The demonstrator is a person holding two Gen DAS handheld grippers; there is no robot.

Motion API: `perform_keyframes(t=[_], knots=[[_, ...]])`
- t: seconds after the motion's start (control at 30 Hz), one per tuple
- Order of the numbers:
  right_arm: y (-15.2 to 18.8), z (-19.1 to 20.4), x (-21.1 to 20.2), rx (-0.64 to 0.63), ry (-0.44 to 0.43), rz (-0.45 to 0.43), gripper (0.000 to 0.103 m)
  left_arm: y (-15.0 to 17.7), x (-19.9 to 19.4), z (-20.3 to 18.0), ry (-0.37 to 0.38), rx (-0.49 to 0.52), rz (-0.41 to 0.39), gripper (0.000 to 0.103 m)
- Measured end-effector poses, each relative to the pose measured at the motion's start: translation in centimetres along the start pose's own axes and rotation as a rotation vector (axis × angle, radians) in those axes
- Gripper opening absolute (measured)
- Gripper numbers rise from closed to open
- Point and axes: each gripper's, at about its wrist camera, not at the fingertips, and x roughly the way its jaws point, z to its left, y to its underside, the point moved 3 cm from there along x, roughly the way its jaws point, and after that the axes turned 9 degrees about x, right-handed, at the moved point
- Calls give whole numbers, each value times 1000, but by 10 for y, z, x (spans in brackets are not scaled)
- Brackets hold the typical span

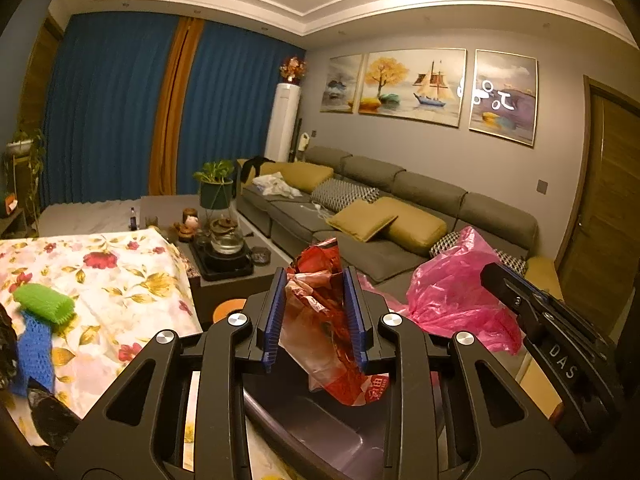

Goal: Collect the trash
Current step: 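Open both grippers to drop the bags into the grey bin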

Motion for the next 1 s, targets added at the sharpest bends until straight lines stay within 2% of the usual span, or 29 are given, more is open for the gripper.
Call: perform_keyframes(t=[0.03,0.07,0.13,0.3,0.43,0.53,0.73,1.0], knots=[[0,0,0,0,3,-2,17,1,2,1,0,-3,4,31],[-1,-1,0,1,6,-6,33,2,3,1,4,-6,8,32],[-2,-2,-2,4,16,-25,47,4,7,2,9,-8,21,41],[-1,-5,-6,21,26,-17,49,5,5,6,-20,-21,25,62],[2,-1,-15,15,41,-15,58,6,-5,10,-66,-18,17,81],[3,2,-21,12,49,-20,67,7,-16,13,-92,-23,17,88],[5,9,-36,7,52,-26,81,9,-47,23,-150,-29,25,93],[9,32,-59,-8,8,-34,87,21,-106,40,-253,-28,40,94]])
